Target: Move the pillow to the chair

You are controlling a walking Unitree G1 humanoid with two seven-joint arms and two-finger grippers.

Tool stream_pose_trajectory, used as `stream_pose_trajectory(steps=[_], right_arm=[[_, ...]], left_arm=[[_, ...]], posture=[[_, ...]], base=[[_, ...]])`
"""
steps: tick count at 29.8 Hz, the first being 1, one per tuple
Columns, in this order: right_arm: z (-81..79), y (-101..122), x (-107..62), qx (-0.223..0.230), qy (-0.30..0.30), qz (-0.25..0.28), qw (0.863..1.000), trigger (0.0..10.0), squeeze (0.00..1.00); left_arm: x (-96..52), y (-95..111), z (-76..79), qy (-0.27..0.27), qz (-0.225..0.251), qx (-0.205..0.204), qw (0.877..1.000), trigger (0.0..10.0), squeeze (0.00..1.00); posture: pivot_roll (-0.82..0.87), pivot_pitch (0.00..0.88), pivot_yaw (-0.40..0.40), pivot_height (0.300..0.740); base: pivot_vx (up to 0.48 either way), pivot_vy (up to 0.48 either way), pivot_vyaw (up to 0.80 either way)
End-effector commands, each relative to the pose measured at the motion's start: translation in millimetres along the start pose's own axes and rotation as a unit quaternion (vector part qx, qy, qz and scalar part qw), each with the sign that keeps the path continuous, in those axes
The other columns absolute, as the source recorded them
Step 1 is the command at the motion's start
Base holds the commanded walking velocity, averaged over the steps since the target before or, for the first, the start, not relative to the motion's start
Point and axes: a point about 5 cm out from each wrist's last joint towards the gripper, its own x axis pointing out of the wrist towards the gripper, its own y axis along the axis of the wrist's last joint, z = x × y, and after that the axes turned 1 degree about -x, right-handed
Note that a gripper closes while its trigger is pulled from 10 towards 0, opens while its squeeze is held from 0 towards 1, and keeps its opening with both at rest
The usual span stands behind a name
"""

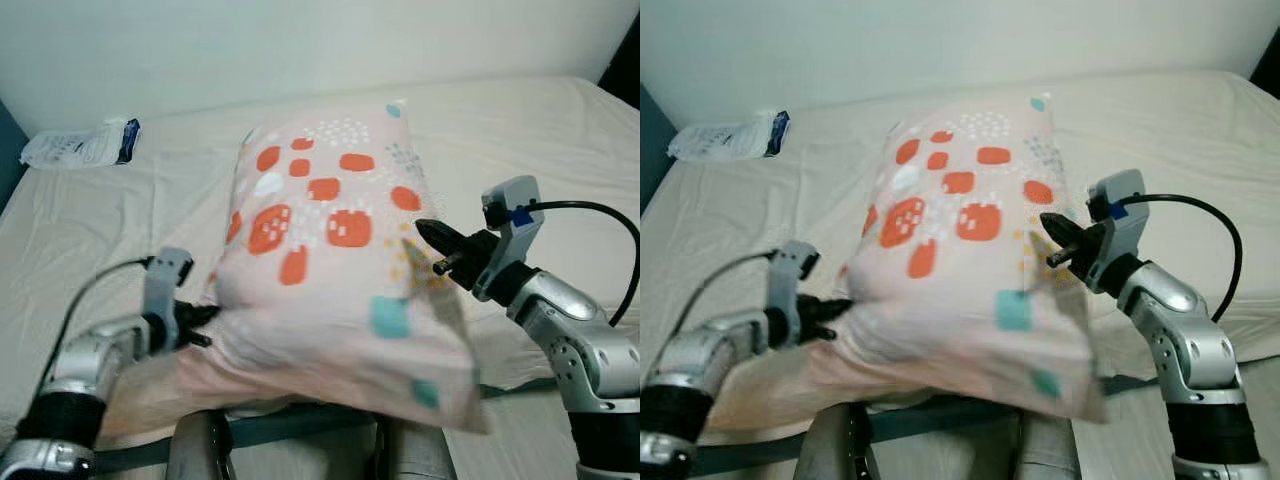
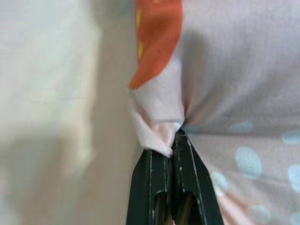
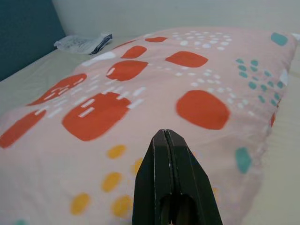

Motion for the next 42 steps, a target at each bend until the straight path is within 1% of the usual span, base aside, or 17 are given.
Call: stream_pose_trajectory(steps=[1,5,6,8,9,12,14,16,21,22,25,26,27,29,30,34,42], right_arm=[[-2.3,1.1,1.2,-0.002,0.004,0.008,1.000,10.0,0.00],[-2.4,0.7,2.9,-0.009,0.002,0.008,1.000,10.0,0.00],[-2.4,0.7,2.9,-0.009,0.002,0.008,1.000,10.0,0.00],[-2.2,0.5,3.4,-0.010,0.002,0.008,1.000,10.0,0.00],[-1.7,0.8,3.9,-0.011,0.001,0.008,1.000,10.0,0.00],[-1.6,1.0,4.0,-0.011,0.000,0.009,1.000,10.0,0.00],[-0.3,1.5,4.5,-0.011,-0.004,0.009,1.000,10.0,0.00],[0.3,1.7,4.7,-0.012,-0.005,0.009,1.000,10.0,0.00],[0.5,1.4,4.9,-0.011,-0.006,0.009,1.000,10.0,0.00],[0.0,-1.6,7.1,-0.011,-0.011,0.006,1.000,10.0,0.00],[2.3,-5.7,10.9,-0.016,-0.037,-0.002,0.999,10.0,0.00],[2.3,-5.7,10.9,-0.016,-0.037,-0.002,0.999,10.0,0.00],[5.2,-8.3,13.3,-0.018,-0.059,-0.009,0.998,10.0,0.00],[6.3,-9.3,14.3,-0.019,-0.068,-0.011,0.997,10.0,0.00],[7.4,-10.0,15.5,-0.017,-0.077,-0.012,0.997,10.0,0.00],[7.0,-10.1,19.6,-0.021,-0.089,-0.011,0.996,10.0,0.00],[6.3,-11.7,24.0,-0.014,-0.090,-0.008,0.996,10.0,0.00]], left_arm=[[-17.5,14.0,-35.6,0.094,0.004,0.052,0.994,0.0,0.00],[-37.7,42.9,-73.0,0.192,0.029,0.112,0.975,0.0,0.00],[-37.7,42.9,-73.0,0.192,0.029,0.112,0.975,0.0,0.00],[-52.4,56.9,-92.9,0.253,0.029,0.164,0.953,0.0,0.00],[-66.9,68.5,-108.7,0.301,0.032,0.196,0.933,0.0,0.00],[-70.8,71.6,-113.1,0.314,0.033,0.204,0.927,0.0,0.00],[-89.0,85.6,-127.0,0.371,0.033,0.240,0.896,0.0,0.00],[-96.9,91.8,-133.4,0.396,0.034,0.256,0.881,0.0,0.00],[-102.5,96.3,-137.5,0.408,0.032,0.268,0.872,0.0,0.00],[-96.0,97.4,-133.5,0.397,0.044,0.274,0.875,10.0,0.00],[-73.6,87.5,-119.7,0.354,0.081,0.212,0.908,10.0,0.00],[-73.6,87.5,-119.7,0.354,0.081,0.212,0.908,10.0,0.00],[-59.0,80.0,-109.3,0.316,0.105,0.163,0.929,10.0,0.18],[-53.1,76.9,-104.4,0.296,0.114,0.142,0.937,10.0,0.18],[-46.1,73.0,-98.5,0.276,0.125,0.116,0.946,10.0,1.00],[-40.0,70.2,-94.0,0.279,0.163,0.060,0.945,10.0,1.00],[-57.9,82.6,-107.8,0.333,0.197,0.077,0.919,10.0,1.00]], posture=[[0.00,0.117,0.031,0.536],[0.00,0.114,0.028,0.536],[0.00,0.114,0.028,0.536],[0.00,0.109,0.025,0.536],[-0.01,0.109,0.024,0.536],[-0.01,0.109,0.024,0.536],[0.00,0.108,0.021,0.536],[0.00,0.108,0.021,0.536],[0.00,0.111,0.021,0.536],[0.00,0.114,0.019,0.536],[0.00,0.118,0.020,0.536],[0.00,0.118,0.020,0.536],[-0.01,0.120,0.022,0.536],[-0.01,0.120,0.022,0.536],[-0.01,0.121,0.020,0.536],[-0.01,0.126,0.017,0.536],[0.00,0.129,0.015,0.536]], base=[[0.000,0.000,0.00],[0.000,0.000,0.00],[0.000,0.000,0.00],[0.000,0.000,0.00],[0.000,0.000,0.00],[0.000,0.000,0.00],[0.000,0.000,0.00],[0.000,0.000,0.00],[0.000,0.000,0.00],[0.000,0.000,0.00],[0.000,0.000,0.00],[0.000,0.000,0.00],[0.000,0.000,0.00],[0.000,0.000,0.00],[0.000,0.000,0.00],[0.000,0.000,0.00],[0.000,0.000,0.00]])
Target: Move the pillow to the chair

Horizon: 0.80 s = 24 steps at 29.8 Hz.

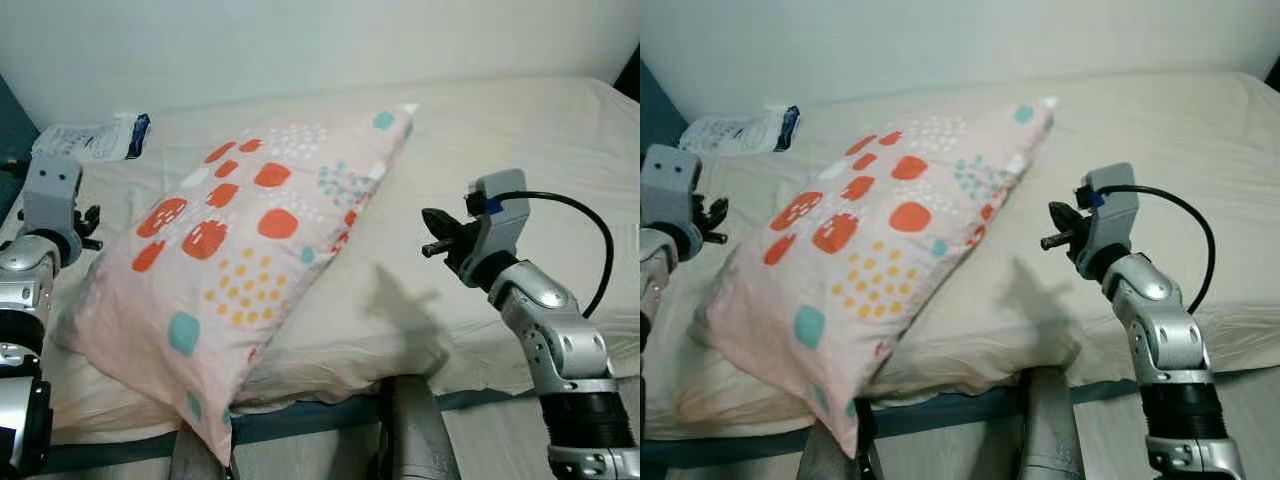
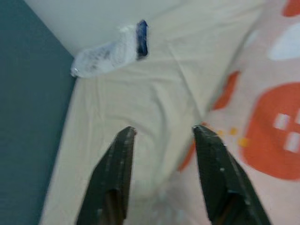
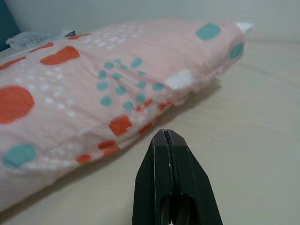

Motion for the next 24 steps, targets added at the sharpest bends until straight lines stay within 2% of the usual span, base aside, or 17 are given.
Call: stream_pose_trajectory(steps=[1,4,5,6,7,8,10,12,13,14,15,16,19,21,24], right_arm=[[-1.3,-4.2,3.2,0.006,-0.007,-0.003,1.000,10.0,0.00],[0.5,-5.2,5.2,0.015,-0.021,-0.005,1.000,10.0,0.00],[6.2,-8.0,9.3,0.025,-0.055,-0.012,0.998,10.0,0.00],[19.7,-16.4,18.3,0.049,-0.125,-0.033,0.990,10.0,0.00],[19.7,-16.4,18.3,0.049,-0.125,-0.033,0.990,10.0,0.00],[25.3,-20.8,22.3,0.062,-0.153,-0.044,0.985,10.0,0.00],[31.2,-33.0,33.6,0.076,-0.184,-0.080,0.977,10.0,0.00],[15.5,-36.6,53.6,0.104,-0.136,-0.081,0.982,10.0,0.00],[15.5,-36.6,53.6,0.104,-0.136,-0.081,0.982,10.0,0.00],[6.8,-36.4,61.3,0.128,-0.114,-0.077,0.982,10.0,0.00],[-5.7,-35.7,70.8,0.140,-0.085,-0.074,0.984,10.0,1.00],[-13.1,-35.1,75.8,0.145,-0.070,-0.073,0.984,10.0,1.00],[-20.4,-33.9,80.7,0.150,-0.055,-0.069,0.985,10.0,1.00],[-30.3,-29.9,87.6,0.167,-0.032,-0.054,0.984,10.0,1.00],[-32.8,-28.5,90.3,0.173,-0.026,-0.048,0.983,10.0,1.00]], left_arm=[[-2.6,2.4,-17.9,0.042,0.007,0.006,0.999,10.0,1.00],[-3.3,5.4,-23.8,0.065,0.018,-0.001,0.998,10.0,1.00],[-3.8,11.2,-29.5,0.091,0.036,-0.020,0.995,10.0,0.06],[-2.7,21.0,-29.0,0.103,0.068,-0.051,0.991,10.0,0.00],[-2.7,21.0,-29.0,0.103,0.068,-0.051,0.991,10.0,0.00],[-1.7,24.7,-25.4,0.097,0.080,-0.058,0.990,10.0,0.00],[1.9,30.0,-7.4,0.064,0.098,-0.074,0.990,10.0,0.00],[5.0,27.8,26.7,0.008,0.102,-0.082,0.991,10.0,0.00],[5.0,27.8,26.7,0.008,0.102,-0.082,0.991,10.0,0.00],[4.8,27.2,40.7,-0.016,0.107,-0.077,0.991,10.0,0.00],[3.9,27.1,54.1,-0.030,0.111,-0.079,0.990,10.0,0.00],[3.1,27.0,61.1,-0.032,0.113,-0.086,0.989,10.0,0.00],[1.8,26.5,66.1,-0.027,0.117,-0.097,0.988,10.0,0.00],[-3.8,26.7,73.3,-0.017,0.133,-0.128,0.983,10.0,0.00],[-6.6,27.2,75.2,-0.016,0.140,-0.135,0.981,10.0,0.00]], posture=[[0.00,0.131,0.018,0.536],[0.00,0.132,0.021,0.536],[-0.01,0.134,0.029,0.536],[-0.01,0.138,0.035,0.536],[-0.01,0.138,0.035,0.536],[-0.01,0.138,0.035,0.536],[-0.01,0.140,0.036,0.536],[-0.01,0.146,0.031,0.536],[-0.01,0.146,0.031,0.536],[0.00,0.153,0.025,0.536],[0.00,0.162,0.018,0.536],[0.00,0.162,0.018,0.536],[0.02,0.171,0.010,0.536],[0.03,0.188,0.002,0.536],[0.03,0.190,0.001,0.536]], base=[[0.000,0.000,0.00],[0.000,0.000,0.00],[0.000,0.000,0.00],[0.000,0.000,0.00],[0.000,0.000,0.00],[0.000,0.000,0.00],[0.000,0.000,0.00],[0.000,0.000,0.00],[0.000,0.000,0.00],[0.000,0.000,0.00],[0.000,0.000,0.00],[0.000,0.000,0.00],[0.000,0.000,0.00],[0.000,0.000,0.00],[0.000,0.000,0.00]])
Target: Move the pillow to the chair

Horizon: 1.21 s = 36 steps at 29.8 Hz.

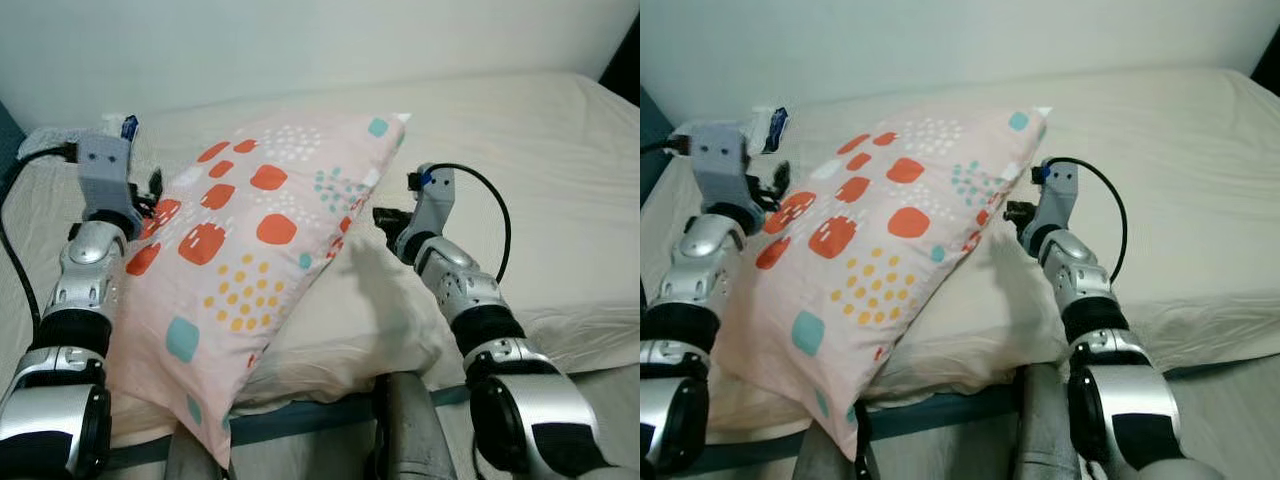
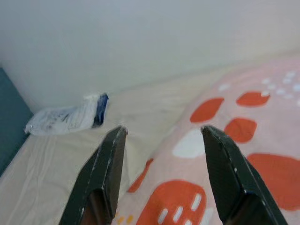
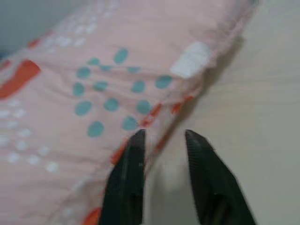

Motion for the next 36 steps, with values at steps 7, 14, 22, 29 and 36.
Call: stream_pose_trajectory(steps=[7,14,22,29,36], right_arm=[[-19.6,9.6,9.0,0.145,0.075,0.055,0.985,10.0,1.00],[-21.0,8.1,12.1,0.164,0.057,0.042,0.984,10.0,1.00],[-27.3,2.4,16.3,0.120,0.023,-0.006,0.993,10.0,0.00],[-37.3,-1.5,18.7,0.106,0.027,-0.017,0.994,10.0,0.00],[-60.6,-7.2,21.5,0.111,0.087,-0.027,0.990,10.0,0.00]], left_arm=[[-24.8,6.3,19.8,-0.032,0.056,-0.084,0.994,10.0,0.00],[-33.6,9.1,23.8,-0.035,0.051,-0.078,0.995,10.0,0.00],[-45.4,20.0,15.4,-0.040,0.049,-0.063,0.996,10.0,0.00],[-52.7,26.6,1.9,-0.025,0.047,-0.043,0.998,10.0,0.00],[-56.9,30.2,-1.9,-0.025,0.042,-0.031,0.998,10.0,0.00]], posture=[[0.05,0.215,-0.020,0.536],[0.08,0.241,-0.035,0.536],[0.11,0.272,-0.052,0.536],[0.14,0.297,-0.063,0.536],[0.17,0.315,-0.066,0.536]], base=[[0.000,0.000,0.00],[0.000,0.000,0.00],[0.000,0.000,0.00],[0.000,0.000,0.00],[0.000,0.000,0.00]])
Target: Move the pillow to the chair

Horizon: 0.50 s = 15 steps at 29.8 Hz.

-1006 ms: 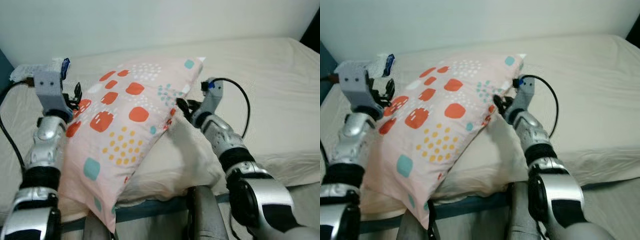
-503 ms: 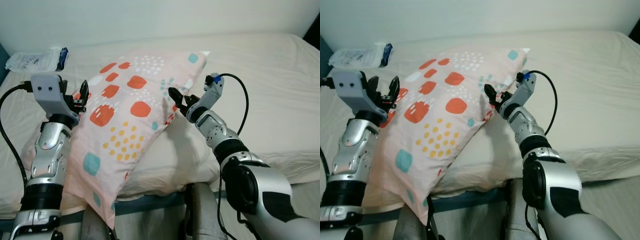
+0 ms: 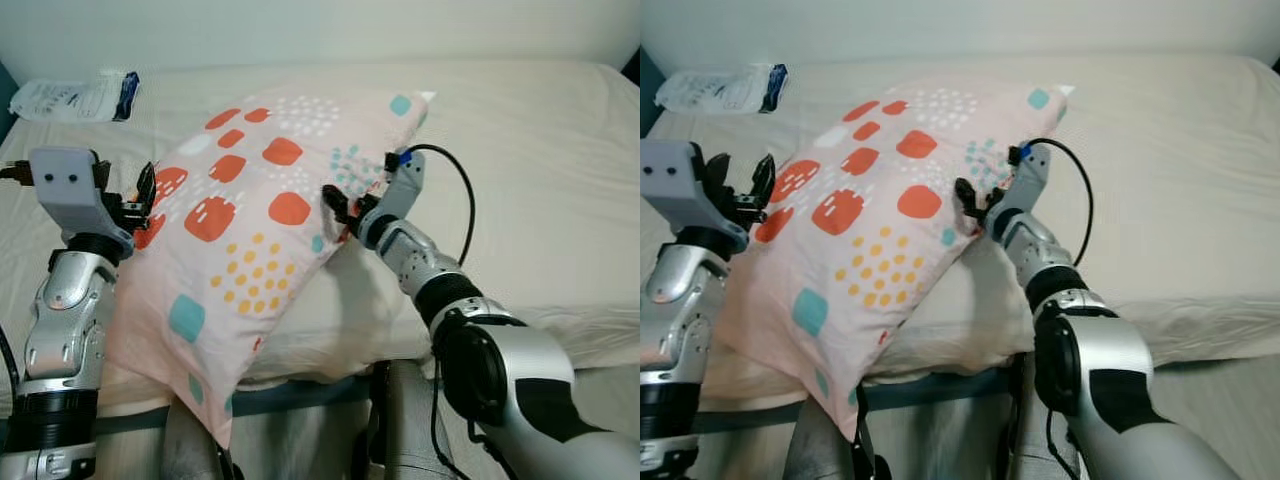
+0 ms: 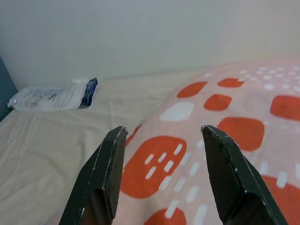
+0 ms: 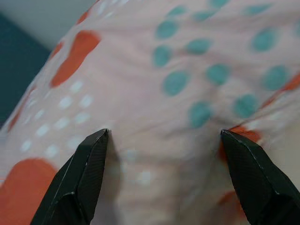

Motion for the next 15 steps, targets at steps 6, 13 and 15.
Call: stream_pose_trajectory(steps=[6,13,15], right_arm=[[-16.1,-20.5,3.9,0.008,0.023,-0.034,0.999,10.0,0.00],[-17.9,-37.8,2.5,0.005,0.015,-0.062,0.998,2.0,0.00],[-16.5,-37.6,2.0,0.010,0.015,-0.059,0.998,0.0,0.00]], left_arm=[[-7.1,3.8,-8.3,-0.003,-0.018,0.023,1.000,10.0,0.00],[-9.7,3.9,-11.9,-0.010,-0.033,0.036,0.999,10.0,0.00],[-9.8,3.7,-12.1,-0.010,-0.036,0.037,0.999,10.0,0.00]], posture=[[0.19,0.330,-0.060,0.536],[0.20,0.339,-0.055,0.536],[0.19,0.338,-0.053,0.536]], base=[[0.000,0.000,0.00],[0.000,0.000,0.00],[0.000,0.000,0.00]])
